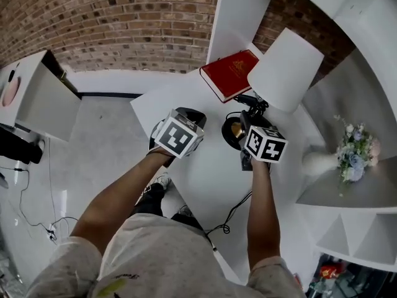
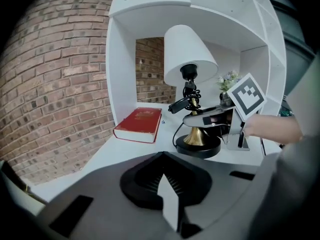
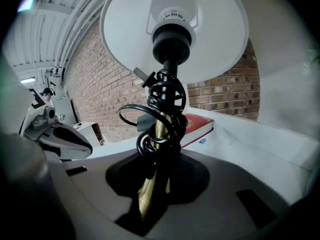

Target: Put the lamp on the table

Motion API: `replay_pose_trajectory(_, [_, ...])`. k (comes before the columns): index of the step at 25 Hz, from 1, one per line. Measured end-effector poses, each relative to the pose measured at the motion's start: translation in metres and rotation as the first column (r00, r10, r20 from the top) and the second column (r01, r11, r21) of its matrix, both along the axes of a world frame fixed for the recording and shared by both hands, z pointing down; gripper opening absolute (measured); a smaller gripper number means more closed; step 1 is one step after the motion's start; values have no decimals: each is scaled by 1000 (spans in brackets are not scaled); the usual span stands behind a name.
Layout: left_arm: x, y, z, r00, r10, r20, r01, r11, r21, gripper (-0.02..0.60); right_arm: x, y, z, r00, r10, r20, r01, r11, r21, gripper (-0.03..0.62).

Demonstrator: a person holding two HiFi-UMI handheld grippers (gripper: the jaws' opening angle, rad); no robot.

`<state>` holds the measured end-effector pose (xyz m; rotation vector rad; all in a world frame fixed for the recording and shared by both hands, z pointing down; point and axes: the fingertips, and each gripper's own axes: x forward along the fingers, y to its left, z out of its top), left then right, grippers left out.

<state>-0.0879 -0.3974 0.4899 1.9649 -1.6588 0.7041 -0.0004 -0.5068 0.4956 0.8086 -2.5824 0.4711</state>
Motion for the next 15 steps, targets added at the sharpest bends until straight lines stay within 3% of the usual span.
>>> replay_pose_trajectory(4, [3, 2, 1, 998, -41, -37, 42, 999, 15, -3, -7, -5, 4, 999, -34, 6, 34, 999, 34, 89])
replay_pose_trajectory(15, [-19, 30, 12, 989, -142, -48, 142, 990, 16, -3, -25, -19, 3, 998, -55, 30, 50, 988, 145, 87])
